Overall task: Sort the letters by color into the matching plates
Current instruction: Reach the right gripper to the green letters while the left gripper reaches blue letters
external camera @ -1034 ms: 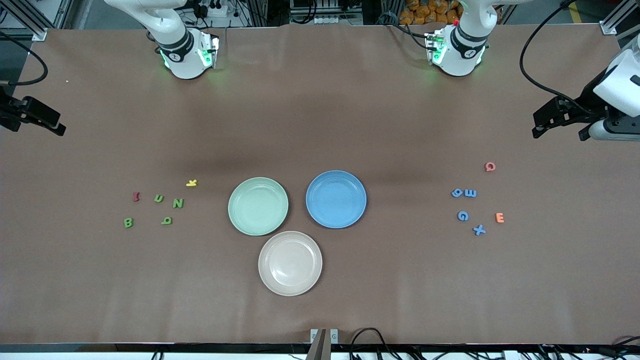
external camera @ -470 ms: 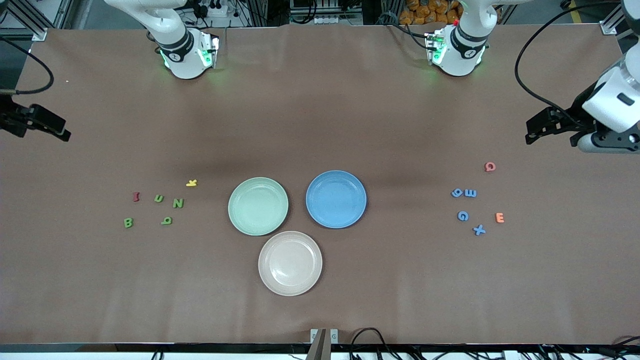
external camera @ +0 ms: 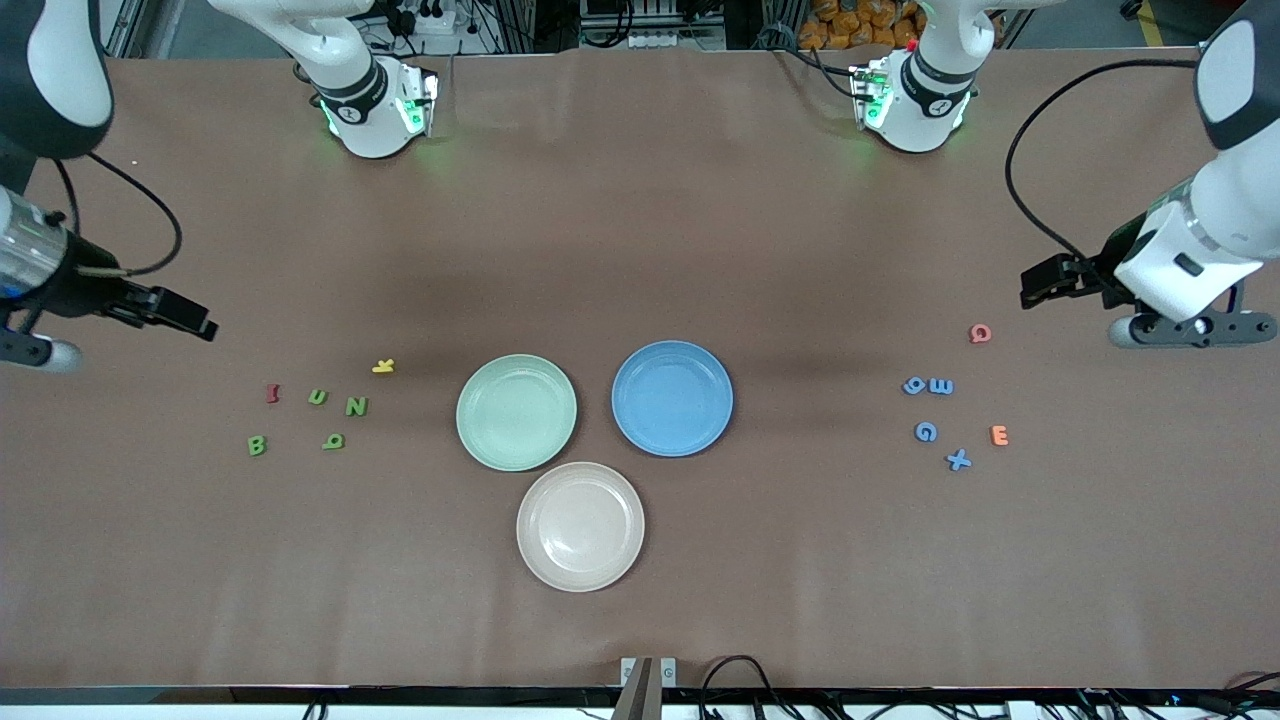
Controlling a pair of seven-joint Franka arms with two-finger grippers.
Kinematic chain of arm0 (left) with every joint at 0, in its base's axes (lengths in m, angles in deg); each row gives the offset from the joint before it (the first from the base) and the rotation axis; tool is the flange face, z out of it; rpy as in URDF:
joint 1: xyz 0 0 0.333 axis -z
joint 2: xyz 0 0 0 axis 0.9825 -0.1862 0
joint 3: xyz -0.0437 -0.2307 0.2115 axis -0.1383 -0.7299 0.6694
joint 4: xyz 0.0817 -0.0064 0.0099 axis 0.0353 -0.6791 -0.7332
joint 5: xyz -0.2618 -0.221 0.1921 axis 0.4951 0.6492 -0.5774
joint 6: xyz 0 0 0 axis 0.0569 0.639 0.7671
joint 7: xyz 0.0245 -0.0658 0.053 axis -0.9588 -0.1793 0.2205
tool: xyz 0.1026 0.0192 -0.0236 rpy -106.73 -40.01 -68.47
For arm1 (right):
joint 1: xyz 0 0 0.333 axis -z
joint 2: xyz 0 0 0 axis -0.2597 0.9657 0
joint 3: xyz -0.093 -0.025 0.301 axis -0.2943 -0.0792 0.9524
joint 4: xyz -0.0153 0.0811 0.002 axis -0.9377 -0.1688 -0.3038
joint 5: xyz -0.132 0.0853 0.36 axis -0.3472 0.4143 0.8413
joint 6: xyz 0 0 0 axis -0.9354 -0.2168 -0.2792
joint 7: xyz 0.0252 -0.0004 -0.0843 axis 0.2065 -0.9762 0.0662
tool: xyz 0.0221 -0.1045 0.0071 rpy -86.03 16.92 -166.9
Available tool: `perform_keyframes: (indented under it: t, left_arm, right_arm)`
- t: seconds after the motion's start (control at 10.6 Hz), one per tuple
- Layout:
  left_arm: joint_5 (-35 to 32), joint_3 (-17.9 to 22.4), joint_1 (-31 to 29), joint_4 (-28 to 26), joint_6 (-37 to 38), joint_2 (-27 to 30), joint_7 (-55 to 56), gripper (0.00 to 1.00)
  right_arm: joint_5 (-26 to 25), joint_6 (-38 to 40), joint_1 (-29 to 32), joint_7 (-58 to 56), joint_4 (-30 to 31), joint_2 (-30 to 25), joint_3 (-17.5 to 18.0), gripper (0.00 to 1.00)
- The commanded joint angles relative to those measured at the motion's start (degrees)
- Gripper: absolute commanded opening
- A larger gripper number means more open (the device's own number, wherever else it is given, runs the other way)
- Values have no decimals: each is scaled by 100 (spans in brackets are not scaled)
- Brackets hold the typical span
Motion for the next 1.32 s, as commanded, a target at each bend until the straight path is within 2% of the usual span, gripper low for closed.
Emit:
perform_keyframes:
  t: [0.0,0.19,0.28,0.47,0.75,1.22]
  left_arm:
    - [71,-110,-34,-540,-666,-14,-76,100]
    - [62,-145,-26,-997,-1263,-14,-164,100]
    - [-25,-198,-17,-1669,-2232,-66,-242,100]
    - [-375,-268,53,-1860,-2548,-372,-330,100]
    - [-377,-295,53,-1826,-2681,-584,-585,100]
    - [-360,-286,-35,-1790,-2787,-769,-1341,100]
  right_arm:
    - [206,-373,-124,-264,77,523,4,100]
    - [206,-1213,-151,-757,653,613,13,100]
    - [206,-2654,-447,-863,1510,830,13,100]
    - [206,-2905,-590,-838,1588,1095,13,100]
    - [197,-2914,-599,-847,1597,1218,13,100]
    - [162,-3502,-590,-794,1597,1737,4,100]
